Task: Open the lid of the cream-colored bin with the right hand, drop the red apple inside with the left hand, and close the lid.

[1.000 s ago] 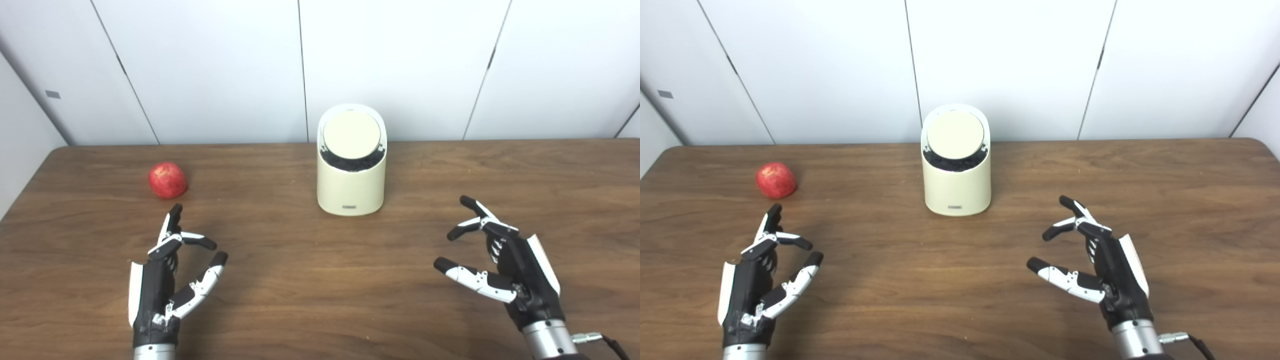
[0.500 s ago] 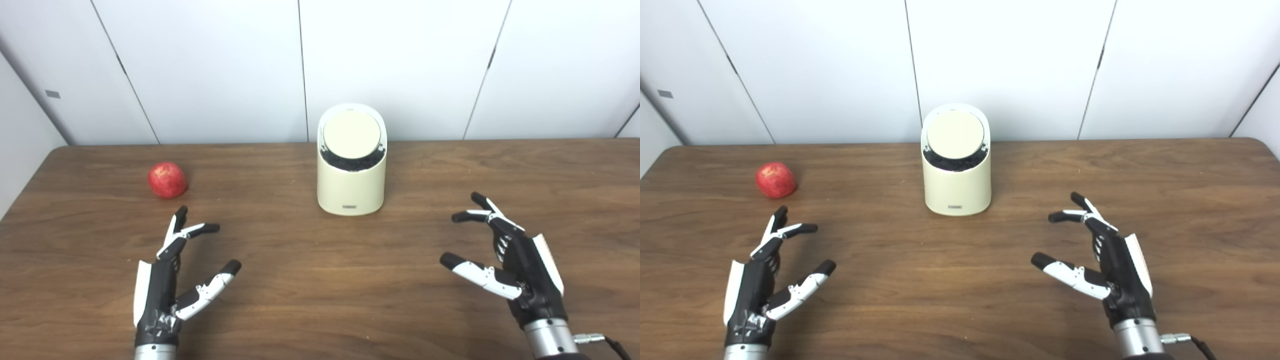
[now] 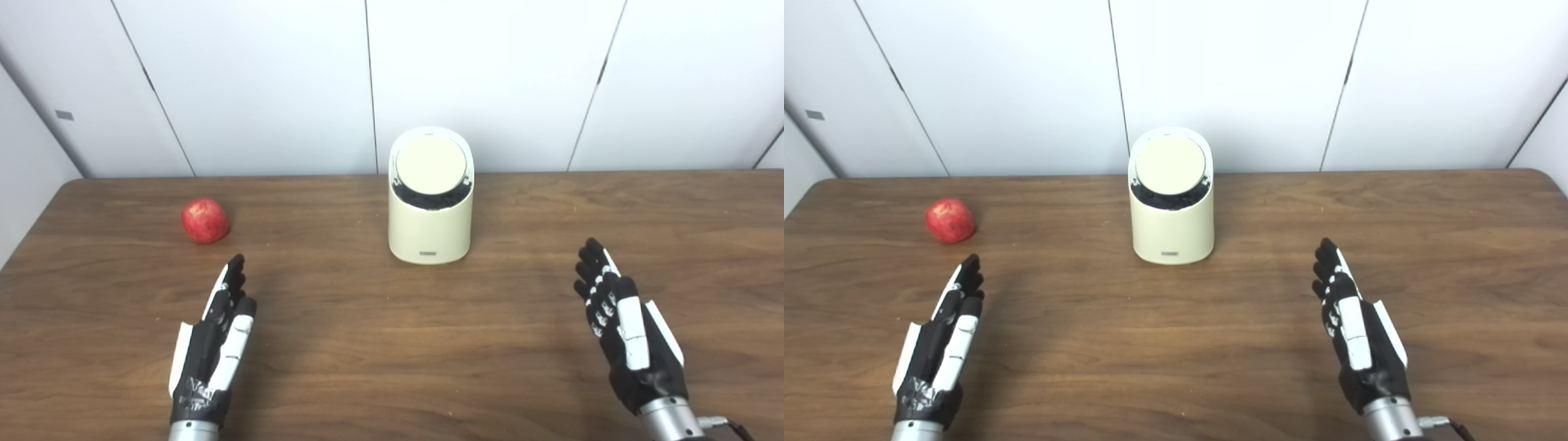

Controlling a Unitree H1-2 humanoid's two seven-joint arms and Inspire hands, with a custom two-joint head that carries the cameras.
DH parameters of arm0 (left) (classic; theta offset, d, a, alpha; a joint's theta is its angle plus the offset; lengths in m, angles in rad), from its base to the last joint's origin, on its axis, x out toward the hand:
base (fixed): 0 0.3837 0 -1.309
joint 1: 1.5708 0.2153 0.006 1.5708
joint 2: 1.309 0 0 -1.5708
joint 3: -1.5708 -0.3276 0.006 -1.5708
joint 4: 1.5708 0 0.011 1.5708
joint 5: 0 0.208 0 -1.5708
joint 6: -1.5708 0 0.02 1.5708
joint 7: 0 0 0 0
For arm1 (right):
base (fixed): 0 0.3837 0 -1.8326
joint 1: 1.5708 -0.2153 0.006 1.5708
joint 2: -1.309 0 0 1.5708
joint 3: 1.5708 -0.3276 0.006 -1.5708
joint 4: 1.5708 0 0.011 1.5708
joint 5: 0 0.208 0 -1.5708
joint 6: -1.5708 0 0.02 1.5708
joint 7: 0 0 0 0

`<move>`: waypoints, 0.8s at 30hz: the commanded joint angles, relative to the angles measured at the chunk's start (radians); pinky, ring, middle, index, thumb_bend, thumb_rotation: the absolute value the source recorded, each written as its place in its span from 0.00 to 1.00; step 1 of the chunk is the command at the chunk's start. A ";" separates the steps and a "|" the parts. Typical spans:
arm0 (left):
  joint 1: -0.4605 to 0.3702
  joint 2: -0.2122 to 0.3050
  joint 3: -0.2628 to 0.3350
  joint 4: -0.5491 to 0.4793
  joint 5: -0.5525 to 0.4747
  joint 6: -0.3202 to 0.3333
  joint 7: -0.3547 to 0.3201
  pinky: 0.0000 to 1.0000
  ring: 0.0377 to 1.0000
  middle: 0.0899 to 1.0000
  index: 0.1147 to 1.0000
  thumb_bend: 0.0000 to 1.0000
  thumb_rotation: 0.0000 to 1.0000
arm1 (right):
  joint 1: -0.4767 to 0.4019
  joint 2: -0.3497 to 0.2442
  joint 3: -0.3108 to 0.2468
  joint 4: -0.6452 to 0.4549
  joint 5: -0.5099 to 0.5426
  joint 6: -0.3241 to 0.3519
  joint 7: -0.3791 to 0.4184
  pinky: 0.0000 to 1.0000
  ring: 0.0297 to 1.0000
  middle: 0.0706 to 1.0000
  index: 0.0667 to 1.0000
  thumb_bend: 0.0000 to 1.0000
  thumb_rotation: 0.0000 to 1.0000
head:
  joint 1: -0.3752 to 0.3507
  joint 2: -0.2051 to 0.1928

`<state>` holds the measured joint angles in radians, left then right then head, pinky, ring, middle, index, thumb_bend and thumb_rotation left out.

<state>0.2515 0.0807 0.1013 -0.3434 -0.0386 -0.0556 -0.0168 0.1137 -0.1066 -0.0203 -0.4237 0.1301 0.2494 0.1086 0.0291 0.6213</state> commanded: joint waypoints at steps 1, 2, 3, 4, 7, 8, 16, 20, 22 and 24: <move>0.090 -0.013 -0.006 -0.027 -0.019 -0.014 -0.007 1.00 1.00 1.00 1.00 0.57 0.83 | -0.005 -0.004 -0.010 -0.020 0.031 -0.006 0.010 1.00 1.00 1.00 1.00 0.64 1.00 | 0.001 -0.004; 0.092 -0.015 -0.007 -0.026 -0.026 -0.014 -0.006 1.00 1.00 1.00 1.00 0.57 0.84 | -0.006 -0.001 -0.011 -0.021 0.032 -0.001 0.005 1.00 1.00 1.00 1.00 0.65 1.00 | 0.001 -0.008; 0.094 -0.017 -0.008 -0.026 -0.029 -0.012 -0.006 1.00 1.00 1.00 1.00 0.57 0.85 | -0.008 0.000 -0.011 -0.020 0.032 0.001 0.002 1.00 1.00 1.00 1.00 0.66 1.00 | 0.000 -0.012; 0.095 -0.016 -0.009 -0.024 -0.034 -0.015 -0.008 1.00 1.00 1.00 1.00 0.57 0.87 | -0.011 0.001 -0.012 -0.018 0.031 0.002 0.000 1.00 1.00 1.00 1.00 0.66 1.00 | 0.000 -0.015; 0.097 -0.013 -0.012 -0.010 -0.041 -0.033 -0.014 1.00 1.00 1.00 1.00 0.59 0.92 | -0.024 0.003 -0.013 -0.012 0.026 0.001 -0.004 1.00 1.00 1.00 1.00 0.66 1.00 | -0.003 -0.036; 0.097 -0.013 -0.013 -0.001 -0.040 -0.041 -0.014 1.00 1.00 1.00 1.00 0.59 0.93 | -0.030 0.003 -0.012 -0.002 0.023 -0.007 -0.004 1.00 1.00 1.00 1.00 0.66 1.00 | -0.006 -0.053; 0.095 -0.010 -0.013 0.063 -0.018 -0.089 -0.021 1.00 1.00 1.00 1.00 0.47 0.93 | -0.074 0.018 0.002 0.085 -0.049 -0.097 -0.025 1.00 1.00 1.00 1.00 0.66 0.99 | -0.010 -0.155; 0.084 -0.007 -0.008 0.085 -0.031 -0.092 -0.030 1.00 1.00 1.00 1.00 0.43 0.93 | -0.087 0.018 0.011 0.112 -0.080 -0.116 -0.029 1.00 1.00 1.00 1.00 0.61 0.95 | -0.011 -0.188; 0.076 -0.005 -0.005 0.101 -0.038 -0.101 -0.035 1.00 1.00 1.00 1.00 0.42 0.91 | -0.100 0.012 0.015 0.126 -0.099 -0.126 -0.030 0.99 1.00 1.00 1.00 0.61 0.88 | -0.011 -0.198; 0.067 -0.002 -0.003 0.118 -0.036 -0.108 -0.037 1.00 1.00 1.00 1.00 0.43 0.89 | -0.123 0.005 0.021 0.141 -0.128 -0.141 -0.034 0.96 1.00 1.00 1.00 0.62 0.80 | -0.011 -0.207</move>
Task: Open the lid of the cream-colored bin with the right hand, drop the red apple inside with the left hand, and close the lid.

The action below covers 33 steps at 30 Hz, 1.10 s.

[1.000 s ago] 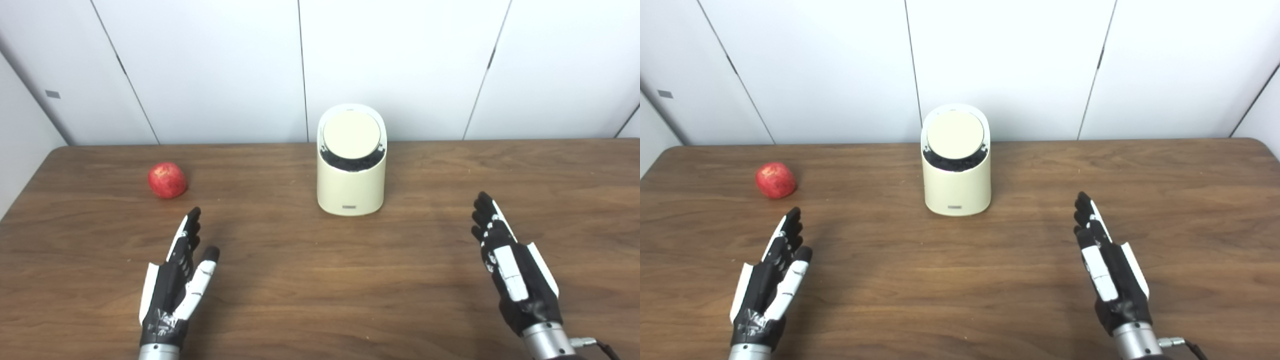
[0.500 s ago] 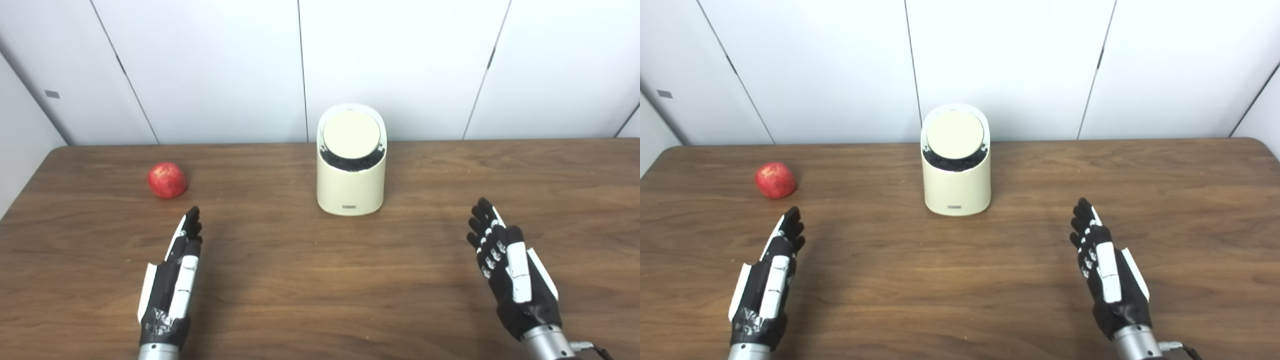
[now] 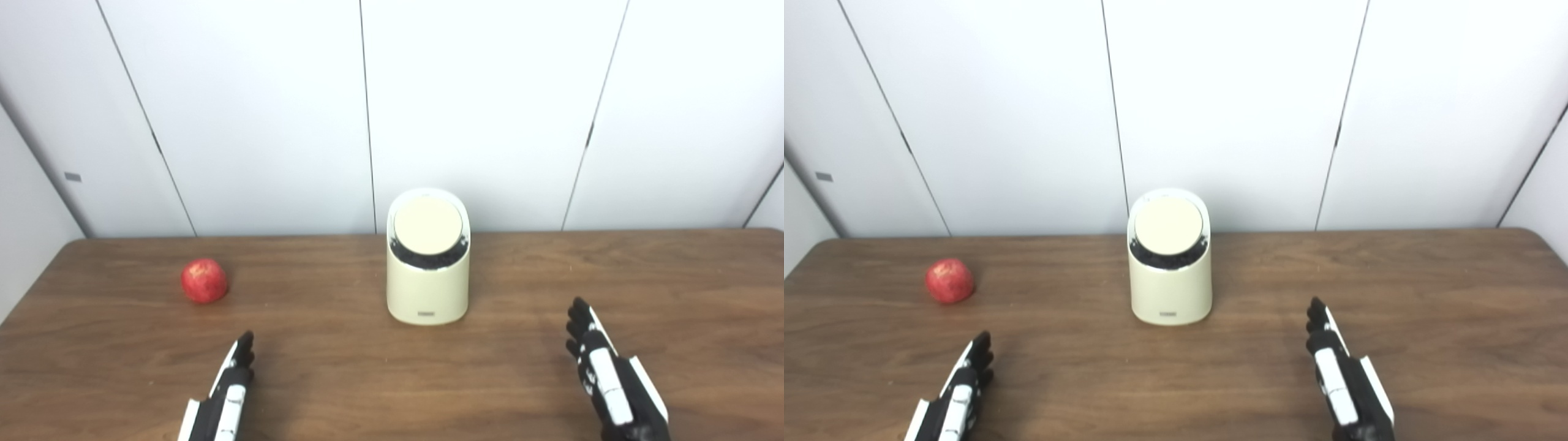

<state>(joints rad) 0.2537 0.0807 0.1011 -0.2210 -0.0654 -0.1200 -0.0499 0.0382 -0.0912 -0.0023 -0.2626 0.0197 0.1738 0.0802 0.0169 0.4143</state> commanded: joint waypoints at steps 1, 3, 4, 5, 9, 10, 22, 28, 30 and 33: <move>0.061 -0.001 -0.002 0.004 -0.007 -0.048 -0.004 1.00 1.00 1.00 1.00 0.44 0.88 | -0.063 -0.013 0.009 -0.018 -0.044 -0.061 -0.012 0.93 0.99 1.00 1.00 0.62 0.77 | 0.001 -0.004; 0.053 -0.002 -0.002 0.019 0.000 -0.060 -0.002 1.00 1.00 1.00 1.00 0.45 0.87 | -0.096 -0.025 0.026 -0.010 -0.126 -0.057 -0.030 0.90 0.98 0.98 1.00 0.65 0.72 | 0.001 -0.005; 0.049 -0.003 -0.002 0.025 0.000 -0.064 -0.001 1.00 1.00 1.00 1.00 0.45 0.86 | -0.117 -0.032 0.033 -0.003 -0.163 -0.056 -0.038 0.91 0.97 0.98 1.00 0.68 0.71 | 0.002 -0.006; 0.047 -0.004 -0.002 0.028 0.000 -0.067 -0.001 1.00 1.00 1.00 1.00 0.44 0.85 | -0.129 -0.035 0.037 0.003 -0.186 -0.057 -0.043 0.92 0.97 0.97 0.99 0.70 0.70 | 0.002 -0.006; 0.043 -0.008 -0.004 0.039 0.013 -0.083 0.006 1.00 1.00 1.00 1.00 0.44 0.85 | -0.214 -0.030 0.038 0.037 -0.223 -0.041 -0.064 0.94 0.96 0.95 0.97 0.76 0.62 | 0.005 -0.010; 0.043 -0.011 -0.004 0.037 0.019 -0.080 0.010 1.00 1.00 1.00 1.00 0.45 0.85 | -0.241 -0.030 0.040 0.049 -0.231 -0.035 -0.067 0.94 0.96 0.95 0.98 0.78 0.59 | 0.005 -0.011; 0.049 -0.011 -0.017 0.022 0.048 -0.070 0.018 1.00 1.00 1.00 1.00 0.45 0.85 | -0.494 -0.043 0.069 0.205 -0.302 -0.028 -0.073 0.90 0.95 0.95 0.99 0.89 0.48 | 0.005 0.002; 0.046 -0.007 -0.024 0.020 0.054 -0.068 0.009 1.00 1.00 1.00 1.00 0.40 0.85 | -0.613 -0.050 0.105 0.268 -0.338 0.014 -0.055 0.90 0.96 0.95 0.97 0.90 0.44 | 0.015 0.014; 0.046 -0.009 -0.023 0.018 0.061 -0.064 0.014 1.00 1.00 1.00 1.00 0.40 0.84 | -0.647 -0.051 0.113 0.305 -0.340 0.013 -0.054 0.90 0.95 0.95 0.97 0.89 0.42 | 0.015 0.014; 0.047 -0.009 -0.024 0.013 0.062 -0.048 0.014 1.00 1.00 1.00 1.00 0.40 0.83 | -0.698 -0.046 0.127 0.363 -0.345 0.009 -0.055 0.89 0.95 0.95 0.96 0.89 0.42 | 0.015 0.014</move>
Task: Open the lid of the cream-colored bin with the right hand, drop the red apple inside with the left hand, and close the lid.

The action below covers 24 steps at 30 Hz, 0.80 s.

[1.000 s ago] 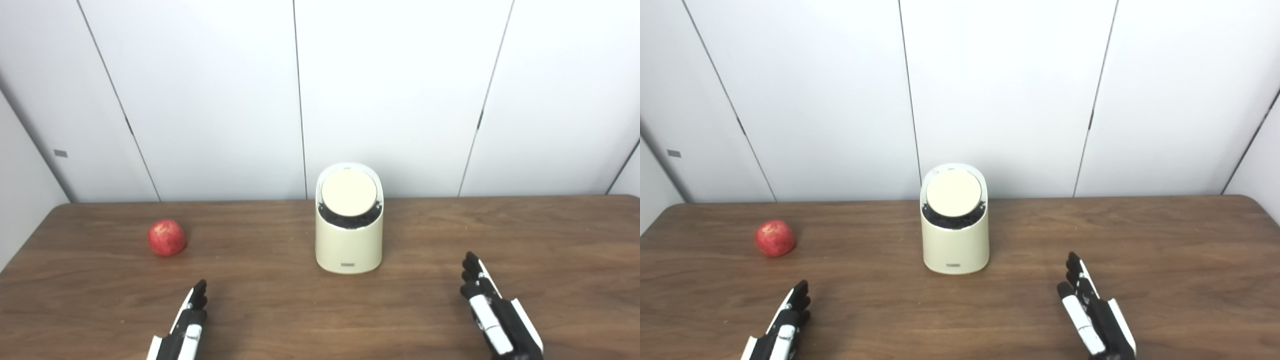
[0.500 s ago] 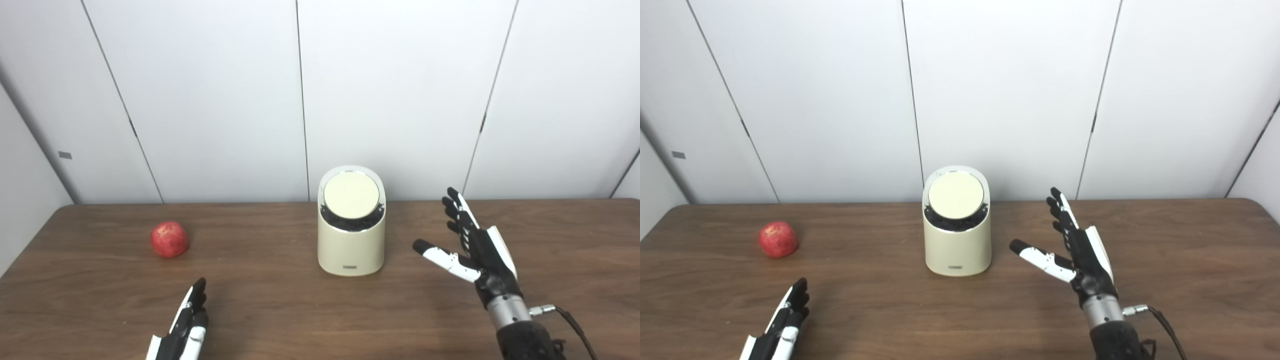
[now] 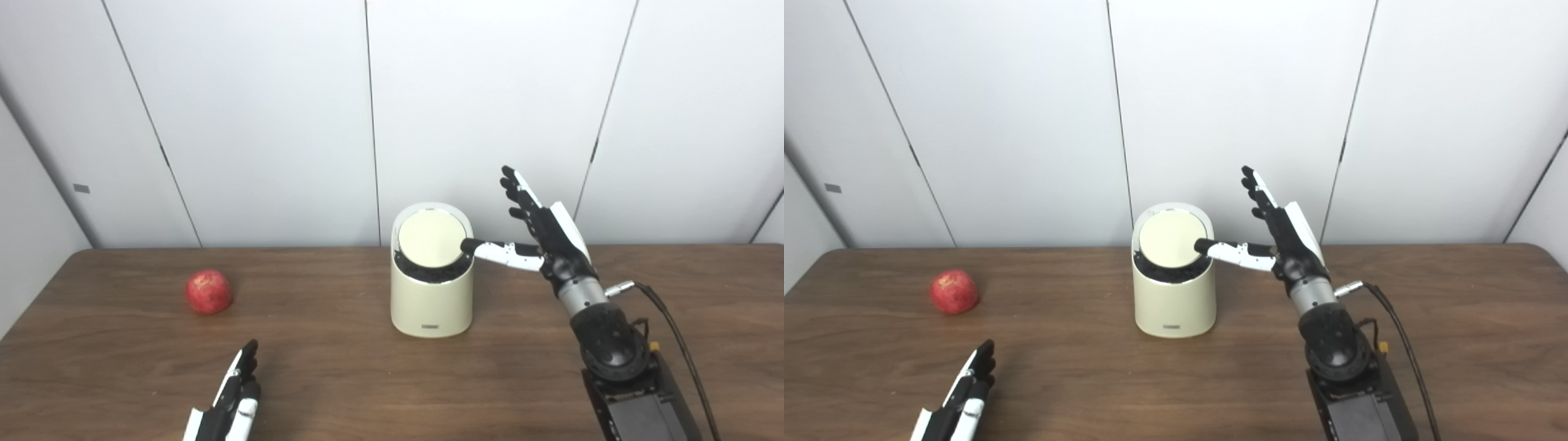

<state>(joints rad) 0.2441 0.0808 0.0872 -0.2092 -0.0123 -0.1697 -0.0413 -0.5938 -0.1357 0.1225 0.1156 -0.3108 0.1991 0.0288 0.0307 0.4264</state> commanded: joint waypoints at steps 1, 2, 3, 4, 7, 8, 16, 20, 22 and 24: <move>0.059 -0.009 -0.011 -0.001 0.008 0.005 0.004 1.00 1.00 1.00 1.00 0.41 0.83 | -0.079 0.000 0.008 -0.005 -0.016 -0.015 -0.002 0.91 0.96 0.95 0.97 0.88 0.42 | 0.002 0.009; 0.060 -0.009 -0.012 -0.002 0.007 0.008 0.003 1.00 1.00 1.00 1.00 0.41 0.83 | -0.088 0.002 0.011 0.002 -0.018 -0.013 -0.001 0.91 0.96 0.96 0.98 0.88 0.42 | 0.002 0.009; 0.060 -0.006 -0.013 0.001 0.005 0.003 -0.001 1.00 1.00 1.00 1.00 0.41 0.83 | -0.103 0.004 0.019 0.017 -0.025 -0.016 -0.003 0.92 0.97 0.96 0.98 0.87 0.42 | 0.001 0.010; 0.060 -0.005 -0.014 0.002 0.003 0.000 -0.003 1.00 1.00 1.00 1.00 0.40 0.83 | -0.116 0.007 0.024 0.033 -0.026 -0.024 -0.003 0.91 0.96 0.96 0.99 0.88 0.43 | 0.002 0.011; 0.060 -0.006 -0.014 -0.002 0.004 0.003 -0.004 1.00 1.00 1.00 1.00 0.39 0.81 | -0.142 0.011 0.050 0.064 -0.053 -0.038 -0.012 0.87 0.95 0.96 0.99 0.90 0.44 | 0.003 0.015; 0.060 -0.006 -0.014 -0.004 0.006 0.005 -0.004 1.00 1.00 1.00 1.00 0.39 0.81 | -0.148 0.010 0.059 0.069 -0.066 -0.039 -0.017 0.85 0.95 0.95 0.99 0.91 0.45 | 0.003 0.015; 0.063 -0.013 -0.014 -0.014 0.002 0.016 0.000 1.00 1.00 1.00 1.00 0.40 0.80 | -0.193 0.035 0.104 0.139 -0.148 -0.048 -0.064 0.83 0.92 0.94 0.98 0.92 0.43 | 0.005 0.020; 0.063 -0.015 -0.017 -0.016 -0.007 0.015 -0.004 1.00 1.00 1.00 1.00 0.40 0.80 | -0.204 0.035 0.123 0.159 -0.181 -0.059 -0.072 0.83 0.92 0.94 0.98 0.92 0.38 | 0.006 0.023; 0.065 -0.017 -0.018 -0.018 -0.011 0.014 -0.004 1.00 1.00 1.00 1.00 0.40 0.81 | -0.203 0.030 0.135 0.159 -0.199 -0.066 -0.073 0.84 0.92 0.94 0.98 0.92 0.36 | 0.008 0.025; 0.069 -0.022 -0.017 -0.026 -0.001 0.025 0.003 1.00 1.00 1.00 1.00 0.41 0.80 | -0.201 0.023 0.144 0.156 -0.213 -0.070 -0.074 0.86 0.92 0.94 0.98 0.92 0.34 | 0.009 0.027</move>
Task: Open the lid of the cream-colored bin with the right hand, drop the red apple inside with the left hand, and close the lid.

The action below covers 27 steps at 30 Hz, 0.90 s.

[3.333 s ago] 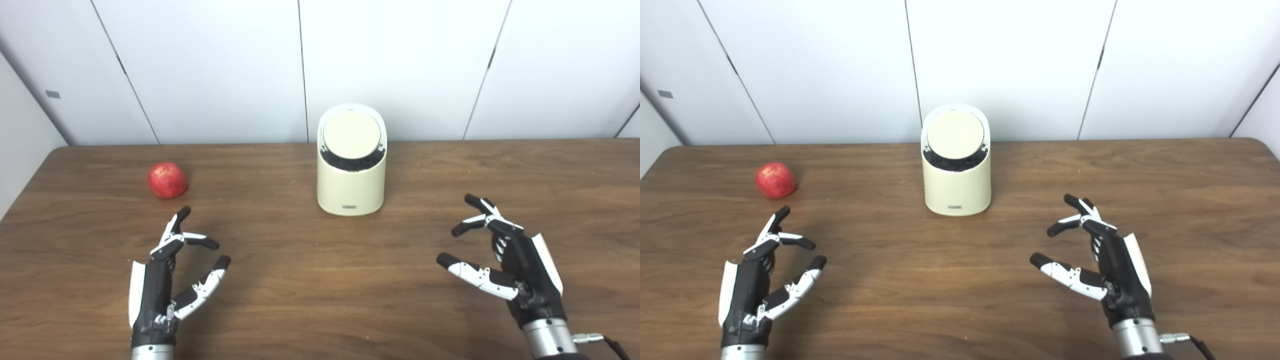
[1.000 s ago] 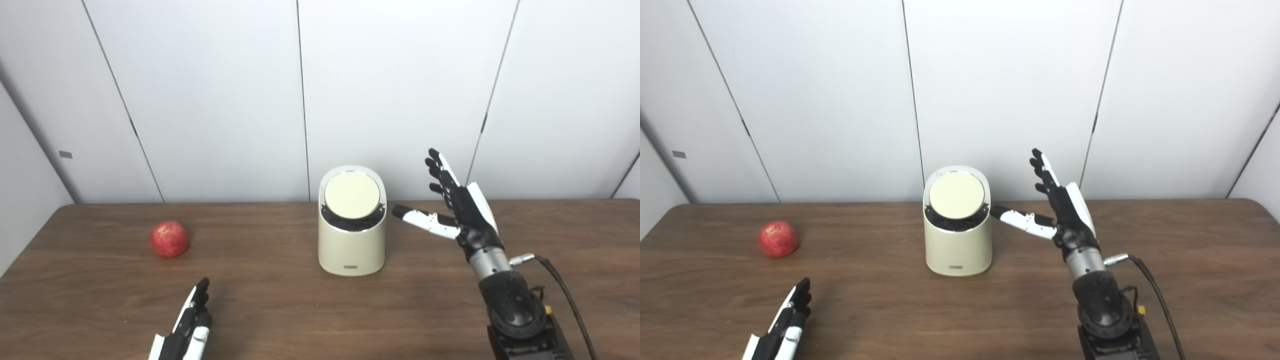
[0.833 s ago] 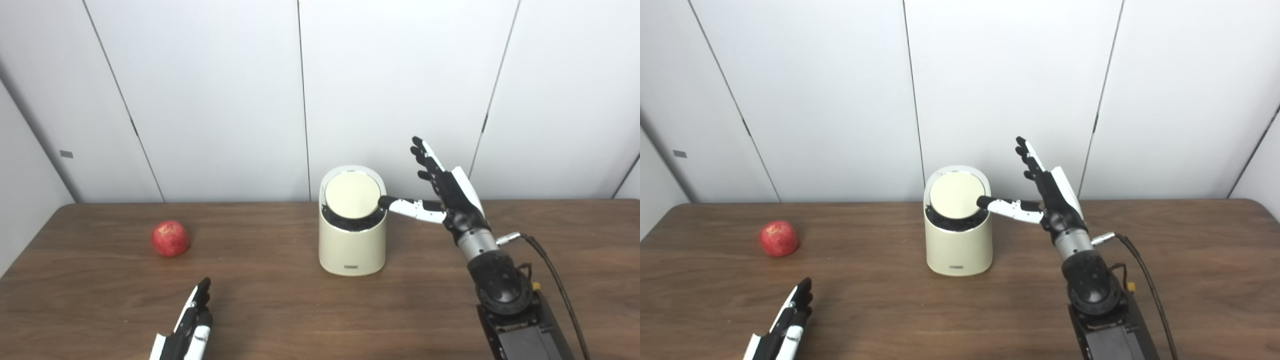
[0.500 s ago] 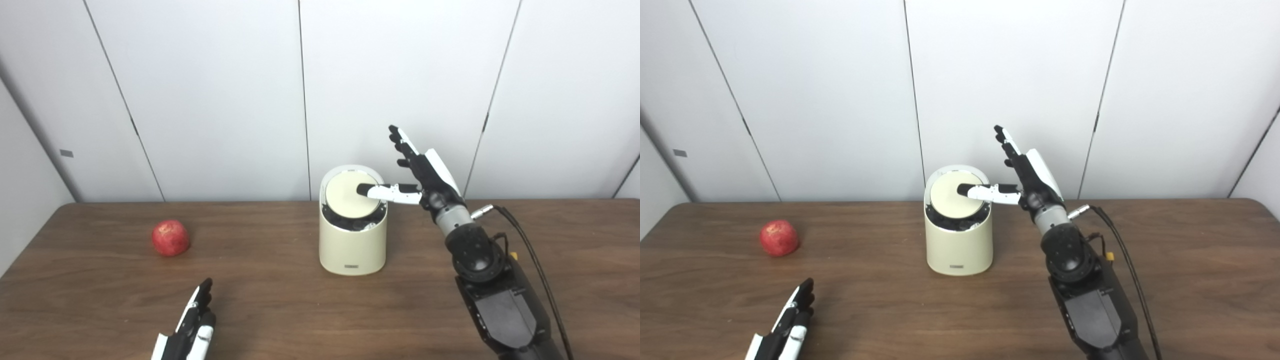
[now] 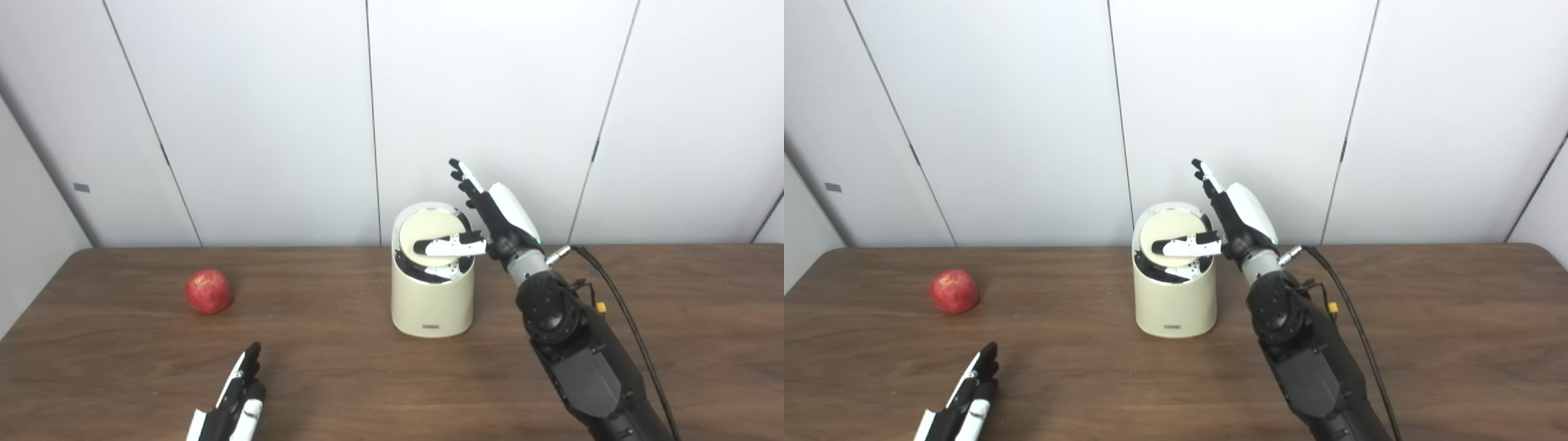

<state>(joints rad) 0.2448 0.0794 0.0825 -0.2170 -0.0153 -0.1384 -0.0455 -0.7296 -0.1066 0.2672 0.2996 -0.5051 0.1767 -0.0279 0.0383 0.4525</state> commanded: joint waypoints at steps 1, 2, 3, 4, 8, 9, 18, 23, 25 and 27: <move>0.070 -0.022 -0.013 -0.022 0.003 -0.003 0.009 1.00 1.00 1.00 1.00 0.42 0.80 | -0.064 -0.009 0.001 -0.029 -0.021 -0.048 -0.018 0.86 0.92 0.94 0.98 0.92 0.33 | 0.001 0.000; 0.070 -0.021 -0.014 -0.023 0.002 -0.003 0.008 1.00 1.00 1.00 1.00 0.40 0.80 | -0.063 -0.012 0.002 -0.029 -0.027 -0.048 -0.020 0.86 0.92 0.94 0.98 0.92 0.32 | 0.001 0.000; 0.070 -0.021 -0.015 -0.024 0.001 -0.002 0.007 1.00 1.00 1.00 1.00 0.40 0.80 | -0.062 -0.014 0.003 -0.030 -0.032 -0.044 -0.020 0.86 0.92 0.94 0.98 0.91 0.31 | 0.001 0.000; 0.071 -0.020 -0.016 -0.026 0.001 -0.003 0.006 1.00 1.00 1.00 1.00 0.40 0.80 | -0.061 -0.016 0.002 -0.032 -0.037 -0.041 -0.020 0.86 0.92 0.94 0.98 0.91 0.32 | -0.002 0.004; 0.075 -0.019 -0.019 -0.032 0.005 -0.005 0.005 1.00 1.00 1.00 1.00 0.39 0.82 | -0.059 -0.018 -0.009 -0.030 -0.035 -0.044 -0.024 0.87 0.92 0.94 0.98 0.90 0.32 | -0.002 0.004; 0.075 -0.019 -0.020 -0.033 0.004 -0.003 0.005 1.00 1.00 1.00 1.00 0.39 0.82 | -0.058 -0.020 -0.011 -0.029 -0.034 -0.045 -0.026 0.87 0.92 0.94 0.98 0.90 0.32 | -0.002 0.004; 0.085 -0.022 -0.023 -0.049 -0.018 -0.002 0.002 1.00 1.00 1.00 1.00 0.35 0.81 | -0.046 -0.037 -0.024 -0.047 -0.026 -0.039 -0.017 0.83 0.91 0.93 0.97 0.89 0.33 | -0.001 0.022; 0.095 -0.035 -0.022 -0.069 -0.087 0.012 -0.002 1.00 1.00 1.00 1.00 0.38 0.79 | -0.043 -0.055 0.002 -0.048 -0.068 -0.053 -0.025 0.84 0.90 0.92 0.96 0.94 0.26 | 0.002 0.029; 0.098 -0.036 -0.024 -0.077 -0.098 0.016 -0.001 1.00 1.00 1.00 1.00 0.38 0.80 | -0.046 -0.065 0.023 -0.050 -0.092 -0.061 -0.019 0.87 0.91 0.92 0.96 0.97 0.23 | 0.005 0.033; 0.101 -0.035 -0.026 -0.082 -0.098 0.017 0.000 1.00 1.00 1.00 1.00 0.38 0.81 | -0.048 -0.072 0.041 -0.052 -0.113 -0.065 -0.013 0.89 0.92 0.92 0.97 0.99 0.19 | 0.006 0.034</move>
<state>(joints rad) 0.2574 0.0703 0.0658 -0.2571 -0.1020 -0.1085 -0.0462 -0.7345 -0.1606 0.2972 0.2708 -0.5832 0.1369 -0.0377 0.0445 0.4863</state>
